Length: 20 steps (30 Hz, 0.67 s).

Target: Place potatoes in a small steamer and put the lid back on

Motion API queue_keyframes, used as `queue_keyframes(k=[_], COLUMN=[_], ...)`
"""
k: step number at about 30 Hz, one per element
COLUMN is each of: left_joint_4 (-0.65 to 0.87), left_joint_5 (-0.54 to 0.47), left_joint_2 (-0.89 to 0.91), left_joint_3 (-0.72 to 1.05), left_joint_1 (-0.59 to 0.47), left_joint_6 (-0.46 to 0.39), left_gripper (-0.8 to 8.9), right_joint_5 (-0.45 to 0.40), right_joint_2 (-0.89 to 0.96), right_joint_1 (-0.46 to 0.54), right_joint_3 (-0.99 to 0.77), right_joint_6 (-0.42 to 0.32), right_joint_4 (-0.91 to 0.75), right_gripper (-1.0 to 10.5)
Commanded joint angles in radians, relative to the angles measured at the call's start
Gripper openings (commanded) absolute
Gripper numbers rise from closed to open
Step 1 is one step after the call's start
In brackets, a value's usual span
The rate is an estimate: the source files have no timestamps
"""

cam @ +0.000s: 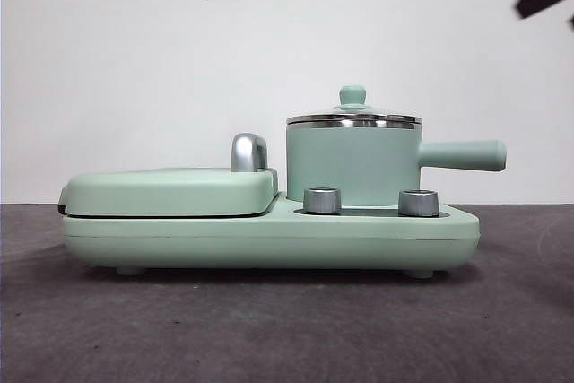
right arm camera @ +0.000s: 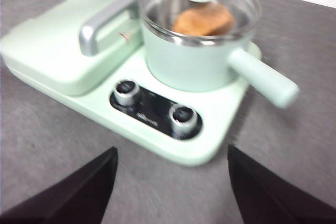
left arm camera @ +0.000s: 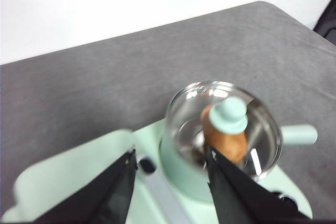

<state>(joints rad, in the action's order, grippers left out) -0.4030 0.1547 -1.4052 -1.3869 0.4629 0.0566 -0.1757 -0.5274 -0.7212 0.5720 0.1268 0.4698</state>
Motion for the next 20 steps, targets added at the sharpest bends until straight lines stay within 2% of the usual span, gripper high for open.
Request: queue_keyframes(k=[1,13,20], left_joint_4=[0.012,0.049,-0.057], left_joint_5=[0.002,0.001,0.002], left_joint_2=[0.08,0.531,0.665], left_joint_3=[0.089,0.548,0.64], left_joint_1=[-0.006,-0.01,-0.01], left_joint_6=[0.01,0.105,0.138], left_gripper=[2.18,2.18,2.17], right_joint_5=[0.031,0.108,0.117], right_joint_2=[-0.077,-0.318,-0.375], right_joint_1=[-0.01,-0.01,-0.01], right_joint_3=[0.008,0.024,0.066], right_joint_6=[-0.012,-0.031,-0.031], right_joint_4=[-0.084,-0.329,-0.344], right_gripper=[3.3,3.3,3.3])
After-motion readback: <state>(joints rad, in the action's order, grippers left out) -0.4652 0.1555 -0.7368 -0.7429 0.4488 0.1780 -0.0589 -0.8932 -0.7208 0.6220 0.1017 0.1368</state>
